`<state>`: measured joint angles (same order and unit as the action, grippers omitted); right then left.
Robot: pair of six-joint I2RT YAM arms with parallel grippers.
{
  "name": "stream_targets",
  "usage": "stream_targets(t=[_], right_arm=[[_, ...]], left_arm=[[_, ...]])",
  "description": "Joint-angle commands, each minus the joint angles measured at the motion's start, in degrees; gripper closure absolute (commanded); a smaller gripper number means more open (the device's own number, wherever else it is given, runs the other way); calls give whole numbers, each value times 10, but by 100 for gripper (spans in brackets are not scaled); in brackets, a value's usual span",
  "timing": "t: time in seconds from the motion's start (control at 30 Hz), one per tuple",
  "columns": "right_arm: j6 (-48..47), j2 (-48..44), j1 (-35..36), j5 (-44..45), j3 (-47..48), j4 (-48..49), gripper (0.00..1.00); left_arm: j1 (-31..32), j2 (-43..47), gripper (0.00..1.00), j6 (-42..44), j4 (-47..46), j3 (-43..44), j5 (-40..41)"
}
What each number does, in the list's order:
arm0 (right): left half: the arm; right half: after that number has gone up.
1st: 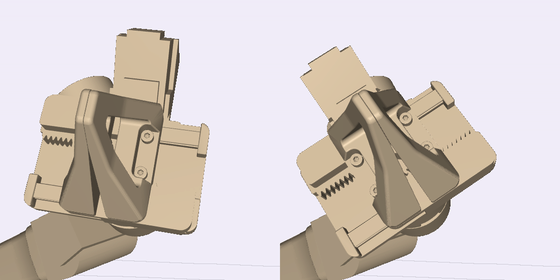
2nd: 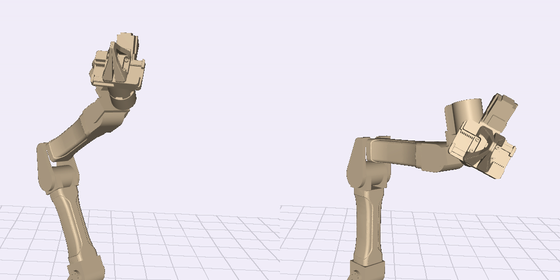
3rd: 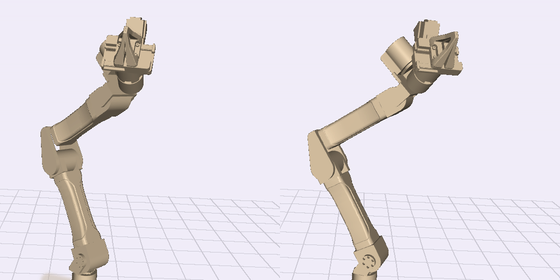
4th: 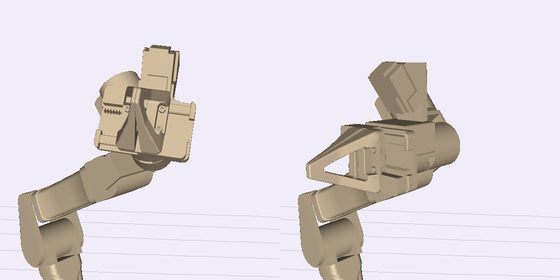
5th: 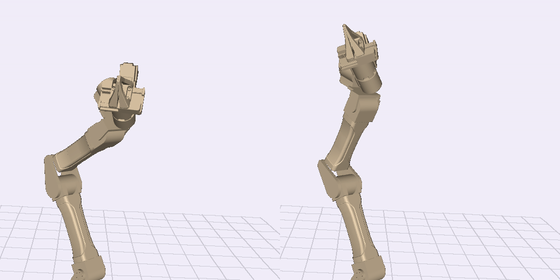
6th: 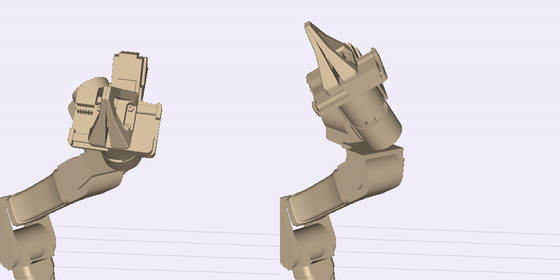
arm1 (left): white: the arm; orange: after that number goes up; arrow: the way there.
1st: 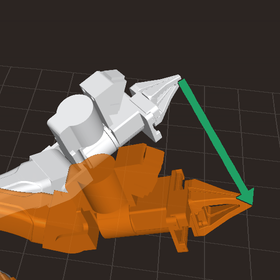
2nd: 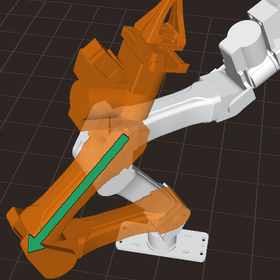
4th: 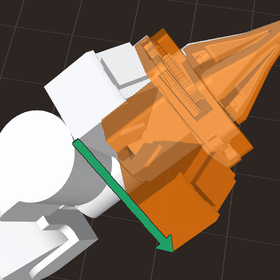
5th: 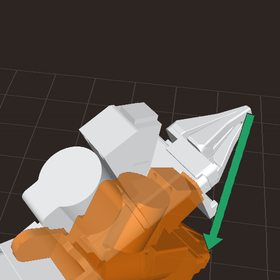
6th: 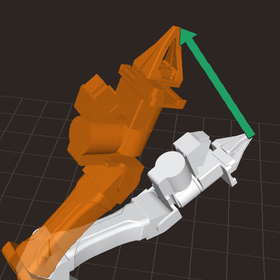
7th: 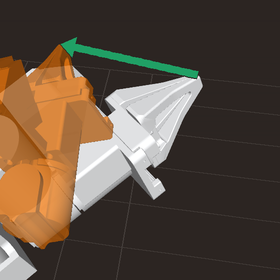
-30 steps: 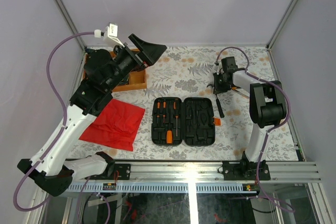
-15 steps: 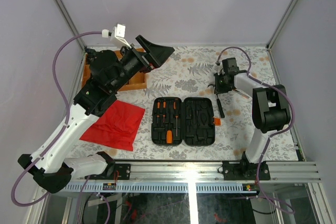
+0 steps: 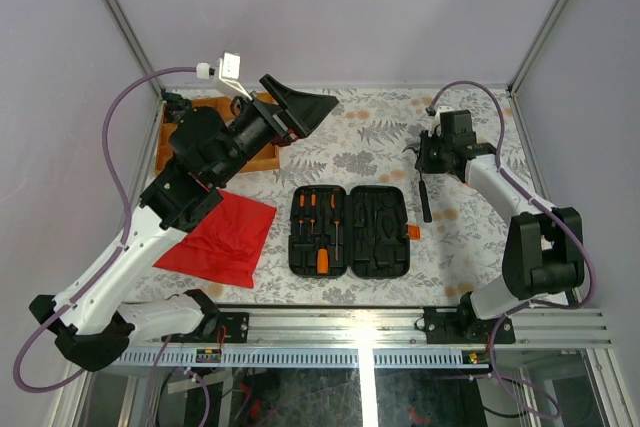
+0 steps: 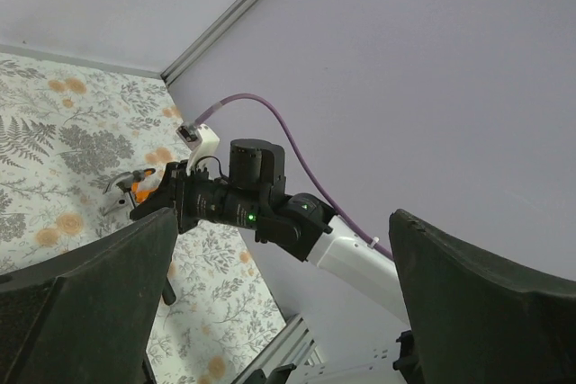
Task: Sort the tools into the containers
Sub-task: Pick up the hammer at the center of the board.
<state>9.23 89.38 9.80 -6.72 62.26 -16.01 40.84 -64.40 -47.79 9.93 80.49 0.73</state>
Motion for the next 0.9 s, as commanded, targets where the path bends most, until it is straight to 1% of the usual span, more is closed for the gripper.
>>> stream_targets(t=[0.0,0.1,0.33,0.47,0.53,0.73,0.87], right_arm=[[34,-56,6,-31,-14,26,100],[53,-77,20,-40,-28,32,100],[80,-107,90,-10,-32,20,100],[110,-129,107,-18,-51,36,100],[124,-136,112,-28,-59,45,100],[141,-132,134,-33,-59,51,100],[150,-127,145,-34,-56,55,100]], left_arm=[[7,20,0,-3,-45,-1,14],[7,31,0,-3,-49,-8,28],[8,62,0,6,-44,-20,41],[8,81,0,16,-44,-32,49],[8,77,0,18,-42,-35,37],[8,68,0,2,-53,-52,25],[8,76,0,5,-39,-55,32]])
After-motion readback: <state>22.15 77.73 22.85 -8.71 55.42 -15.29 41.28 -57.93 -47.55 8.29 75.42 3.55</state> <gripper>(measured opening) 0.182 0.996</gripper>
